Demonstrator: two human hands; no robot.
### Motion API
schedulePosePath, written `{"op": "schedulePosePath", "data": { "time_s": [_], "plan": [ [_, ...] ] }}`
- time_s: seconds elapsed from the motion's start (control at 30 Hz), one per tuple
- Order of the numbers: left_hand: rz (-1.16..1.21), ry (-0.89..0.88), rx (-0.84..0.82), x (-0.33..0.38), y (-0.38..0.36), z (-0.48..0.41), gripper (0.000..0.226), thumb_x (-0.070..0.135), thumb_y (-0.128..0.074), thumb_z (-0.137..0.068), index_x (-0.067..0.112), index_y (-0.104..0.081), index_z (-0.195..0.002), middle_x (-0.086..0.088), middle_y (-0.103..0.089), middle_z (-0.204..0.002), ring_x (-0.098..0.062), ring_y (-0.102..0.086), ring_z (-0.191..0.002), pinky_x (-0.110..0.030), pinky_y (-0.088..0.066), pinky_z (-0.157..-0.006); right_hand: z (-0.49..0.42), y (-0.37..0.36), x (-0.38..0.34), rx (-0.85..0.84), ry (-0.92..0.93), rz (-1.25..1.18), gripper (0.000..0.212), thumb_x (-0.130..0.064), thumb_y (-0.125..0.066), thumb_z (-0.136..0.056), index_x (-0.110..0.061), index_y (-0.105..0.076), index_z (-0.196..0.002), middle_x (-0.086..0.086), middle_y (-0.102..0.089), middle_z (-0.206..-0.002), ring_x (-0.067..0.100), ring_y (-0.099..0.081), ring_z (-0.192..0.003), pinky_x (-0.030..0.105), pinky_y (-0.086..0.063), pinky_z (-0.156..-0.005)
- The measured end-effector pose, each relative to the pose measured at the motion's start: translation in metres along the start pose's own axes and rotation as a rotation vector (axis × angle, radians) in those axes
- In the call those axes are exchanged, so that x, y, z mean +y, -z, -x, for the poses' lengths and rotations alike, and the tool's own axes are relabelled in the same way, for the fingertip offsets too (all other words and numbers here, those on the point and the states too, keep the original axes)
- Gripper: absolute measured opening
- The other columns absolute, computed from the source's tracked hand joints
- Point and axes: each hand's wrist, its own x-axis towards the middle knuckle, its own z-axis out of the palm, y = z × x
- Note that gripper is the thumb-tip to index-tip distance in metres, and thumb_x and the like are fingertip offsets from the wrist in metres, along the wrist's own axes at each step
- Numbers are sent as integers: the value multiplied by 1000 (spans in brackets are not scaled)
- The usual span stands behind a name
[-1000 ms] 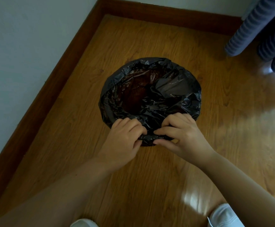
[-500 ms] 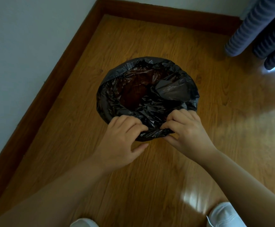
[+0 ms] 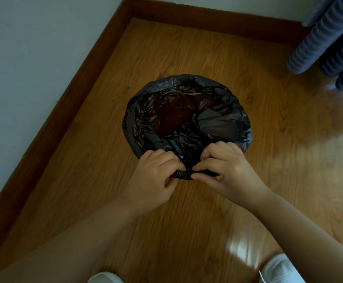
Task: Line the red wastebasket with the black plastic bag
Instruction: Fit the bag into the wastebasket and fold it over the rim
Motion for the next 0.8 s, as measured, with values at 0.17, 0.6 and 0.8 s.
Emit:
{"op": "schedulePosePath", "data": {
  "time_s": [0.17,0.6,0.8],
  "plan": [
    [23,10,13,-5,3,0,13,13,-58,-76,14,-68,-84,3,-65,-84,-10,-52,-84,-24,-28,-75,4,4,11,-55,-8,69,26,-38,-70,-72,-15,-70,-82,3,-60,-77,19,-55,-74,30,-36,-75],
    [-123,-11,7,-12,14,-3,21,21,-55,-75,13,-67,-90,0,-64,-89,-12,-48,-93,-25,-27,-86,10,6,22,34,-80,170,14,-16,-77,-69,-10,-70,-79,6,-63,-77,22,-58,-74,34,-38,-82],
    [-129,-46,48,5,2,1,33,33,-60,-78,10,-63,-101,-4,-62,-96,-15,-48,-95,-28,-32,-85,4,-1,3,16,-62,189,24,-32,-56,-80,-11,-67,-75,5,-61,-74,21,-56,-70,31,-34,-69]
  ]
}}
